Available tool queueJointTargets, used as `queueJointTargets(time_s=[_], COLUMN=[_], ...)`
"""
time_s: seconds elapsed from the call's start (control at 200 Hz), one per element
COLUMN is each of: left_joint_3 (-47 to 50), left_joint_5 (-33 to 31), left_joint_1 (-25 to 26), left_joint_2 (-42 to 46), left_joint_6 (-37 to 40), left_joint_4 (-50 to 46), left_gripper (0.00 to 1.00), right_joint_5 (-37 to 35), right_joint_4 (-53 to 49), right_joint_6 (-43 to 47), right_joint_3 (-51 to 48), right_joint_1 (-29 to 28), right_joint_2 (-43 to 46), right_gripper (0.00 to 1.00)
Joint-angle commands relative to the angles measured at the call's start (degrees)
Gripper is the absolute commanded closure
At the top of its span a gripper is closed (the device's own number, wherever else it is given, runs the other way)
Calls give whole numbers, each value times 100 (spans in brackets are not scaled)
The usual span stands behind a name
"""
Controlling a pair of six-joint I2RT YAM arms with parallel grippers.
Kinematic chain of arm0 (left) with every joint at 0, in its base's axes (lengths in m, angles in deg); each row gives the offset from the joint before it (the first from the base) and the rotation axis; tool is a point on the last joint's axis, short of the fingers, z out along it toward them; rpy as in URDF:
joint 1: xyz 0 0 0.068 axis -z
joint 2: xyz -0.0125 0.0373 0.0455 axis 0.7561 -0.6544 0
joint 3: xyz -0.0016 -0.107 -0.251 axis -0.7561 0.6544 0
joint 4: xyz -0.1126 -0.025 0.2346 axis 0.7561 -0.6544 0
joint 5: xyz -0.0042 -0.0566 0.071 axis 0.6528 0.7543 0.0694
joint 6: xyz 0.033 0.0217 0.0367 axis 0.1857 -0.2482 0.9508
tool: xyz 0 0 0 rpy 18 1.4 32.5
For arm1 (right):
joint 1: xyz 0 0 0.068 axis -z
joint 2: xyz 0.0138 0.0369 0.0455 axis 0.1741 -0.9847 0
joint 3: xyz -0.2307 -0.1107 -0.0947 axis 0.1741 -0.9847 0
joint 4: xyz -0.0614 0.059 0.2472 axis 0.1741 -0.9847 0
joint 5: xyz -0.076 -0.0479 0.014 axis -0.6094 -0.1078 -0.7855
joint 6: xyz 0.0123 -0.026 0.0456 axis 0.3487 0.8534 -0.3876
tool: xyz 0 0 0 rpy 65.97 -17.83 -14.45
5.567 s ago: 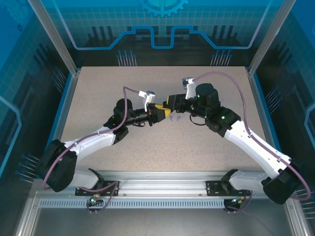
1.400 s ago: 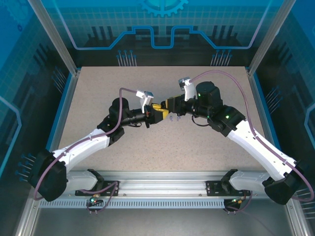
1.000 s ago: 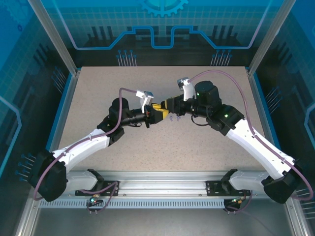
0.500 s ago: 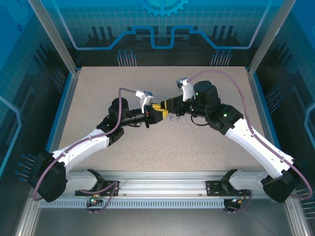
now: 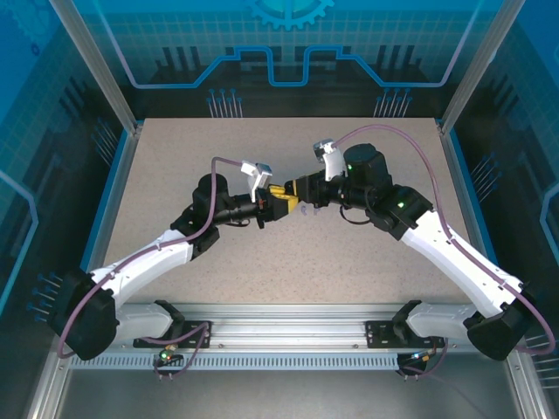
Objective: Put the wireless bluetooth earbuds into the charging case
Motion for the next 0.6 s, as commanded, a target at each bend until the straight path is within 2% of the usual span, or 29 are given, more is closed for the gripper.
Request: queueJointTargets(time_s=[0.0,0.355,0.595], left_joint_3=[-108,-143,-158], left_joint_5=[-55,70,-122], left_joint_1=[36,36,28], left_joint_2=[170,174,195], left_joint_6=[244,378,564], left_joint_4=[-68,-189,-389], left_gripper=[88,88,88], right_joint_5=[-56,-21,27], right_joint_4=[-163,-212,-286], right_joint_6=[104,105,137], right_joint_3=[219,259,329], right_joint_1=[-97,-99,-94], right_joint_2=[105,71,61], right_gripper=[75,74,74])
